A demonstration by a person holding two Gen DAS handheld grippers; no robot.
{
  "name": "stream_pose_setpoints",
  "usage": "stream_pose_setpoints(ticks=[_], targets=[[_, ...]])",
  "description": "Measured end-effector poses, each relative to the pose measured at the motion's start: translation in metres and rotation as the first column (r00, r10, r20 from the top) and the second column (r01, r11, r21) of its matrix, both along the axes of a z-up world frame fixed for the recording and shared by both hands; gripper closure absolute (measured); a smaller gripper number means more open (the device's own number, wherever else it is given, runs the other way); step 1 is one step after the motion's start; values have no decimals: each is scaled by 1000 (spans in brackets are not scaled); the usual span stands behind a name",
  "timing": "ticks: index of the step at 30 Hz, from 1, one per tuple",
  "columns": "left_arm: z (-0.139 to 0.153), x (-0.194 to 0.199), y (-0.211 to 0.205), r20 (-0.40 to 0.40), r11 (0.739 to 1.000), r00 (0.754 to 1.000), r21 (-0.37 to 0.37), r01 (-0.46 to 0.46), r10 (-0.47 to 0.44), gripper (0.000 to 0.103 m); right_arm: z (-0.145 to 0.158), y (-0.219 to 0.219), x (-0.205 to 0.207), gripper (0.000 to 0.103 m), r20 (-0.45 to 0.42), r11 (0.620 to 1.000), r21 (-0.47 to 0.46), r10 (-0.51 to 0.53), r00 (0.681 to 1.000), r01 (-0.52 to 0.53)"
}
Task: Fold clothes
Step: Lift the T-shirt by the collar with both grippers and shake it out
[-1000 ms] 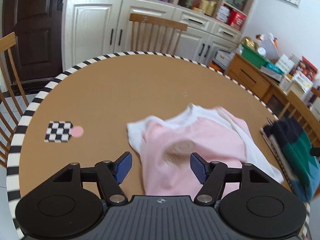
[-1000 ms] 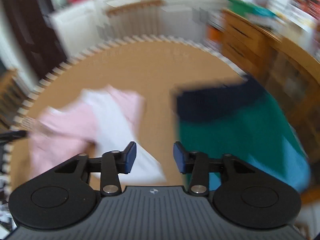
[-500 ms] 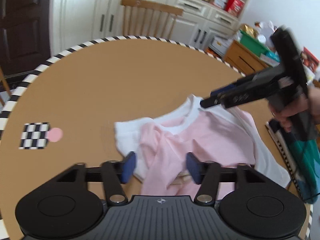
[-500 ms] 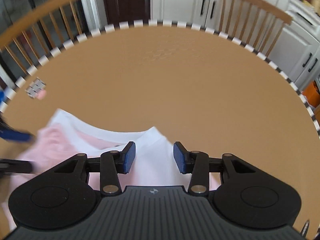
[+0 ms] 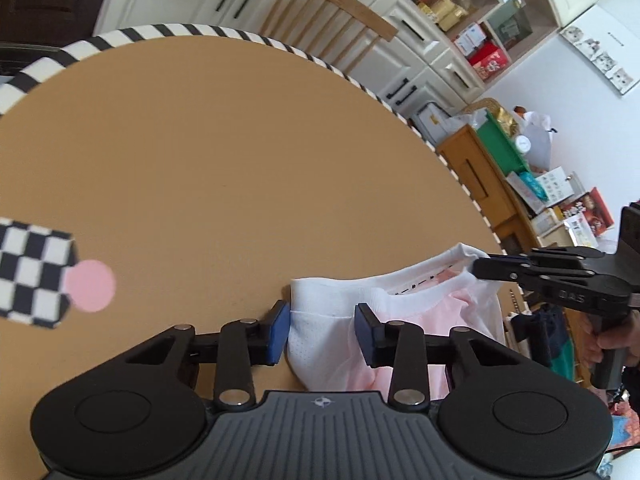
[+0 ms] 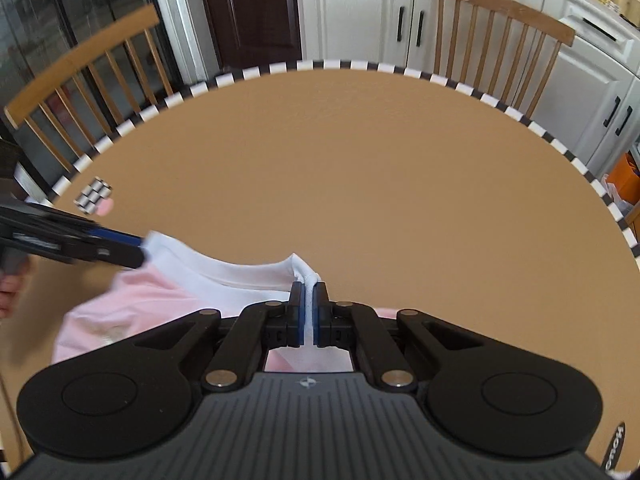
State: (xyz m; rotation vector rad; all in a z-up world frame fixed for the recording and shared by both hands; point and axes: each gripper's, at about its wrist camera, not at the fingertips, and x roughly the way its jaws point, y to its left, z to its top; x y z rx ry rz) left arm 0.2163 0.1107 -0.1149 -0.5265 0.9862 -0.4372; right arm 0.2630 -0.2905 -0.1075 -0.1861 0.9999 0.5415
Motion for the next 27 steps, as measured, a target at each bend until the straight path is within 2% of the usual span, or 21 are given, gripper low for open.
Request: stream_pose_setpoints(ticks=[1,2,3,6,11,15,19,21,23,27], targets=[[-4,4,-3,-4,1000,1000,-17,7,-7,71,4,-3,-4,100,6,1000,3,-5,1000,5],[-6,6,-4,-4,999,1000,-30,11,-11,93,8,-5,-10,100,15,1000,2,-11,1000,11],[-1,3,-2,4,999,1000,-36,7,-6,97,12,-8,-15,100,25,1000,1,-18,1000,18],[16,-8,3,30,999,1000,-52,-6,8,97,25,-13,-33,100,50,999,3,-33,998,33],[45,-26,12,78,997,997,-80,-22,28,98,62,-29,-79,100,83,998,58,-41,996,36],[104,-62,14,185,998,983,-53,19,-9,98,105,-33,-106,100,168,996,91,2,986,-18],[163,-109,8,268,999,963,-48,15,-2,98,147,-36,-141,100,257,991,110,43,965,-73],[201,-141,4,344,999,939,-51,16,2,98,177,-41,-171,100,314,985,134,59,947,-106],[243,-177,-6,435,997,901,-68,25,7,98,213,-47,-211,100,406,978,140,84,910,-153],[329,-238,-31,612,996,791,-82,35,23,98,296,-62,-287,100,592,958,138,123,797,-251]])
